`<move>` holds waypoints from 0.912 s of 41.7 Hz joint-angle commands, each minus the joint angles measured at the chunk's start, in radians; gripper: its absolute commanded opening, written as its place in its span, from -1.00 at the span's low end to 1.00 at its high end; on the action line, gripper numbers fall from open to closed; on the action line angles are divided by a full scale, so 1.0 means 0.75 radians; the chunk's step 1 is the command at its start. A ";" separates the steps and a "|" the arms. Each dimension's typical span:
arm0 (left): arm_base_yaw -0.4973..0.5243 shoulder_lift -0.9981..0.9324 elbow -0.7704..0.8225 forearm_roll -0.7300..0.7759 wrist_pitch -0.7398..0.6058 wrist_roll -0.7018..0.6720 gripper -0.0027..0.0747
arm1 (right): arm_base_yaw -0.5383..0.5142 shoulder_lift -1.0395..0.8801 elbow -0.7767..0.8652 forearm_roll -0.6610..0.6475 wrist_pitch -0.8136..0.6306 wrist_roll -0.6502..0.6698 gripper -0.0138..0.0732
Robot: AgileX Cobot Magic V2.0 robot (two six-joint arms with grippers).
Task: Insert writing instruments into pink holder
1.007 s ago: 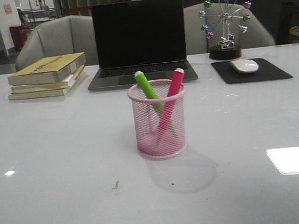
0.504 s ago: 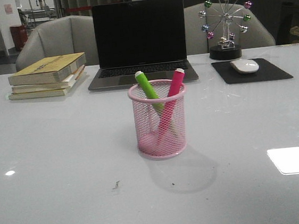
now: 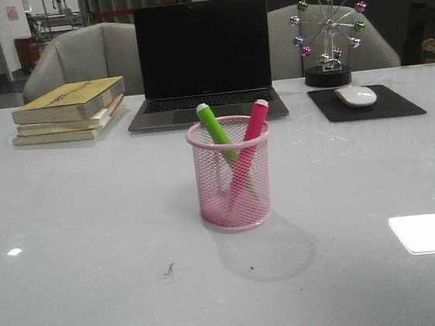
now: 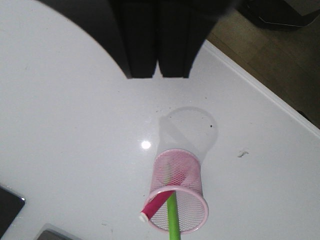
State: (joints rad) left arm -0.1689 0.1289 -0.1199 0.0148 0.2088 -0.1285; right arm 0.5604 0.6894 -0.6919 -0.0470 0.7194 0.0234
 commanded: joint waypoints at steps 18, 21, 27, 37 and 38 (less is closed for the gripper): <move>0.138 -0.206 0.171 -0.068 -0.210 -0.004 -0.70 | -0.001 -0.004 -0.036 -0.010 -0.094 -0.007 -0.55; 0.138 -0.206 0.171 -0.068 -0.210 -0.004 -0.70 | -0.001 -0.004 -0.036 -0.010 -0.094 -0.007 -0.55; 0.138 -0.206 0.173 -0.075 -0.245 0.056 -0.69 | -0.001 -0.004 -0.036 -0.010 -0.094 -0.007 -0.55; 0.138 -0.204 0.173 -0.178 -0.347 0.282 -0.70 | -0.001 -0.004 -0.036 -0.010 -0.094 -0.007 -0.55; 0.138 -0.204 0.173 -0.178 -0.347 0.282 -0.70 | -0.001 -0.004 -0.036 -0.010 -0.094 -0.007 -0.55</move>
State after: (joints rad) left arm -0.0675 -0.0047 0.0059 -0.1006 0.0458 0.0685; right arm 0.5604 0.6894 -0.6919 -0.0452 0.7194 0.0234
